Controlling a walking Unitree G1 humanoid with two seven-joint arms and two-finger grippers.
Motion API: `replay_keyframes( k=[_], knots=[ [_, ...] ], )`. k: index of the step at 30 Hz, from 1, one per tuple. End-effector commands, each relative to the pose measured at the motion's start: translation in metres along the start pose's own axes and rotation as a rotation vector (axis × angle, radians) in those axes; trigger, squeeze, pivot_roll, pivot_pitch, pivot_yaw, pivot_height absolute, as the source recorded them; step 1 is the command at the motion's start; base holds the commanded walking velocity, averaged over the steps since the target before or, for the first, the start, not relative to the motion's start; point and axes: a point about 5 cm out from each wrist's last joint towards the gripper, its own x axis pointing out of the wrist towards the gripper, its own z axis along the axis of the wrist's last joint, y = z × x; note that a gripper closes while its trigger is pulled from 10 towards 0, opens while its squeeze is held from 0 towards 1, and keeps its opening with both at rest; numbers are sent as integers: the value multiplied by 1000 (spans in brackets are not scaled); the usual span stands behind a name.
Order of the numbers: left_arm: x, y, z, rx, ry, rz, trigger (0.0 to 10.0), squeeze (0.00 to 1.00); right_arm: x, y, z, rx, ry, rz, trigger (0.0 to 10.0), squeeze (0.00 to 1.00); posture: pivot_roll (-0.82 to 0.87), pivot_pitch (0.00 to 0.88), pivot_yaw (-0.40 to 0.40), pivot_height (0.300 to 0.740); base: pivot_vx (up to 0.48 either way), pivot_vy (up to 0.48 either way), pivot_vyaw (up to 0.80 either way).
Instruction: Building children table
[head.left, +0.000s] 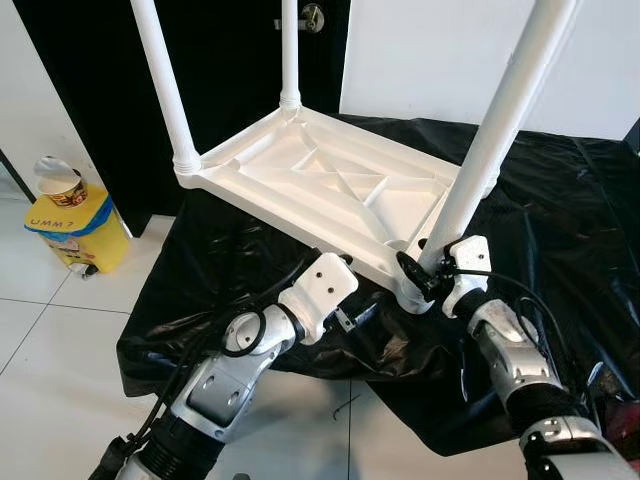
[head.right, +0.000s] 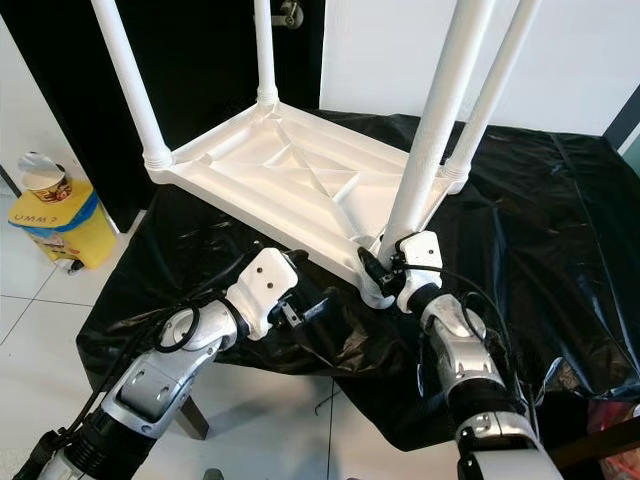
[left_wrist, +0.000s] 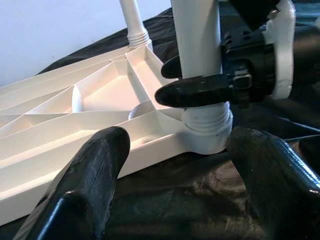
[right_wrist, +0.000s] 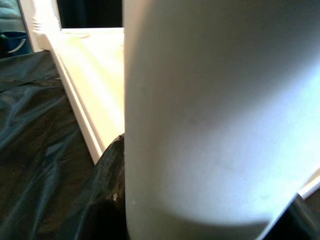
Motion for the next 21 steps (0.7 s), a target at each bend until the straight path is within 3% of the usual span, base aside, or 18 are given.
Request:
replay_keyframes(
  k=[1,3,8,10,15,21],
  knots=[
    [2,-5,-3,0,8,-52,10000,0,-10,2,-20,9,95,-50,10000,0,105,26,-86,740,0,0,0],
    [3,-7,-2,-3,4,-60,10000,0,-14,1,-20,55,76,-173,10000,0,95,27,-85,740,0,0,0],
    [4,-7,-2,-5,2,-63,10000,0,-18,-1,-23,87,85,-322,10000,0,87,28,-84,740,0,0,0],
    [5,-7,-2,-6,-1,-64,10000,0,-23,1,-25,112,94,-467,10000,0,85,29,-85,740,0,0,0],
    [6,-7,-2,-7,-5,-63,10000,0,-20,14,-23,104,75,-475,10000,0,84,32,-86,740,0,0,0],
    [5,-6,-2,-7,-5,-59,10000,0,-20,17,-18,86,54,-451,10000,0,85,35,-88,740,0,0,0]
  ],
)
